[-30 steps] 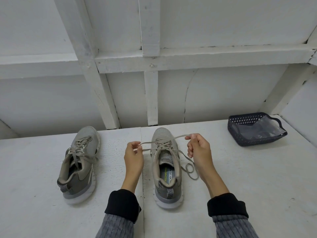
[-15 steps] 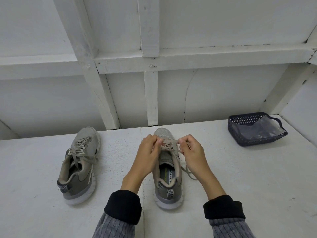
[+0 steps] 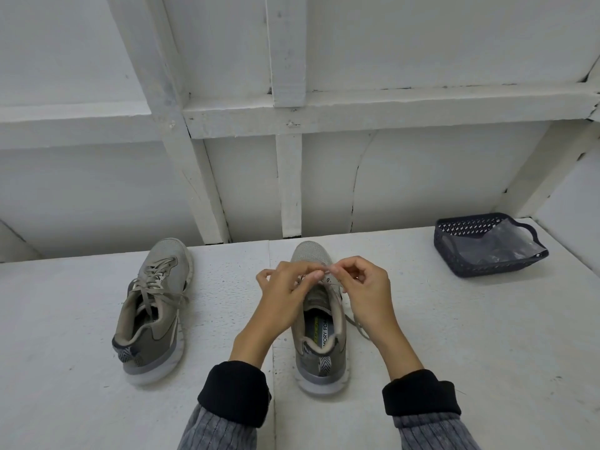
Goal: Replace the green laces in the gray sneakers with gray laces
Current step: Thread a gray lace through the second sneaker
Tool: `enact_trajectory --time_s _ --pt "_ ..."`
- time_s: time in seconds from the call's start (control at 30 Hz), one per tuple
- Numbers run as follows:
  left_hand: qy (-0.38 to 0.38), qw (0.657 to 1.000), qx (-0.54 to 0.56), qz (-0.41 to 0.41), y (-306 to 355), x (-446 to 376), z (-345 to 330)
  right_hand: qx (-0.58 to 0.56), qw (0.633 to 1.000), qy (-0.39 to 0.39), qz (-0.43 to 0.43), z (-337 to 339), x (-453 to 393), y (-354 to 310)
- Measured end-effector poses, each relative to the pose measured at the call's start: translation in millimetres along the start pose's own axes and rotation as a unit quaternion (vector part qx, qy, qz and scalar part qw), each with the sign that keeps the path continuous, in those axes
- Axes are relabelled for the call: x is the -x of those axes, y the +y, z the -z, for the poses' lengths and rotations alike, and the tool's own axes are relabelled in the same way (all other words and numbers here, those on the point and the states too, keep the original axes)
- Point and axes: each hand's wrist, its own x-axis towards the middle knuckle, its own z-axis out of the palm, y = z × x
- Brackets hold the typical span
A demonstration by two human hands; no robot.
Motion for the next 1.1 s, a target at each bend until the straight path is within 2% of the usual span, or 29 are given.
enact_trajectory --time_s 0.07,0.17,0.33,0.5,0.77,1.1 --pt "0.006 0.999 0.032 0.015 3 1 -3 -0.004 1.0 0.005 -0.006 -2 0 3" --pt "0.047 0.998 0.017 0.047 1 2 -3 0.0 0.999 0.032 -0.023 -3 -1 11" --pt "0.074 0.996 0.007 0.056 -1 1 -4 0.126 0.991 -0.024 -0.046 0 8 25" --pt "0.073 0.992 -0.06 0.081 0 4 -9 0.176 0.984 -0.036 -0.004 1 8 31" --pt "0.037 0.982 -0.182 0.042 5 3 -24 0.068 0.992 0.002 -0.108 6 7 48" --pt "0.023 0.967 -0.252 0.02 6 -1 -27 0.032 0.994 -0.005 -0.106 8 8 48"
